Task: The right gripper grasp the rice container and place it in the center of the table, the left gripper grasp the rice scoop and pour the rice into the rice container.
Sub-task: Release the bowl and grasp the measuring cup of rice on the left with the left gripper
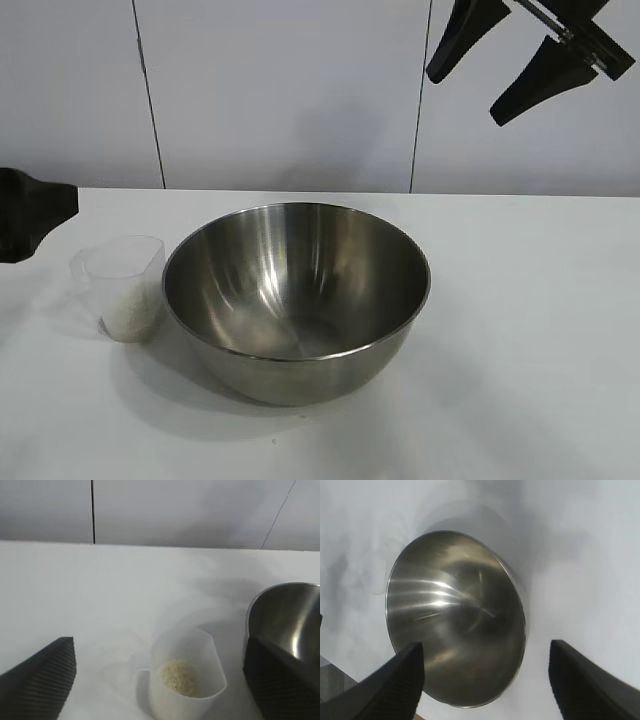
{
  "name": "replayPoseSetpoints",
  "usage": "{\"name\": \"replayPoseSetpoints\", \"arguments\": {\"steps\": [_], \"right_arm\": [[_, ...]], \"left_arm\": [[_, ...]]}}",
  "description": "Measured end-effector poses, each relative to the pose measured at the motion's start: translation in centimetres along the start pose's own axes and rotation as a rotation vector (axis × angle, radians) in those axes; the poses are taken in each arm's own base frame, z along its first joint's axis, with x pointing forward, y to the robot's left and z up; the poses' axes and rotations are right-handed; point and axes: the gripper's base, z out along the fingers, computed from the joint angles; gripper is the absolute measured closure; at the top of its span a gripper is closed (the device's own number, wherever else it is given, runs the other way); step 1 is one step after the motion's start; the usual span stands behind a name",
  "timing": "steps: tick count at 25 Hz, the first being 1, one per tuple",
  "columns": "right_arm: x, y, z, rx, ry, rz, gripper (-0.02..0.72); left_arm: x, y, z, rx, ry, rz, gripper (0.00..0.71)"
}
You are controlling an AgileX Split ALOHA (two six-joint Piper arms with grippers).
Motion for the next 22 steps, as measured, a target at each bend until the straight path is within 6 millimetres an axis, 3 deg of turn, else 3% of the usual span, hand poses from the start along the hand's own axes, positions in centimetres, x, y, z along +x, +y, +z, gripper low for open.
{"name": "replayPoseSetpoints", "arguments": {"steps": [6, 10, 15, 22], "right_arm": [[0.0, 0.0, 0.0, 0.001, -0.001, 0.000, 0.216], [0.0, 0.0, 0.0, 0.001, -0.002, 0.000, 0.216], [-0.1, 0.0, 0.0, 0.002, -0.010, 0.000, 0.216], [-0.2, 0.0, 0.0, 0.004, -0.018, 0.000, 0.216]], "left_arm": [[4.3, 0.3, 0.9, -0.044, 0.152, 0.019, 0.100], [6.1, 0.3, 1.5, -0.045, 0.232, 0.049, 0.109], [5.7, 0.9, 2.4, -0.103, 0.209, 0.173, 0.144], [5.1, 1.3, 3.2, -0.151, 0.180, 0.184, 0.151]]}}
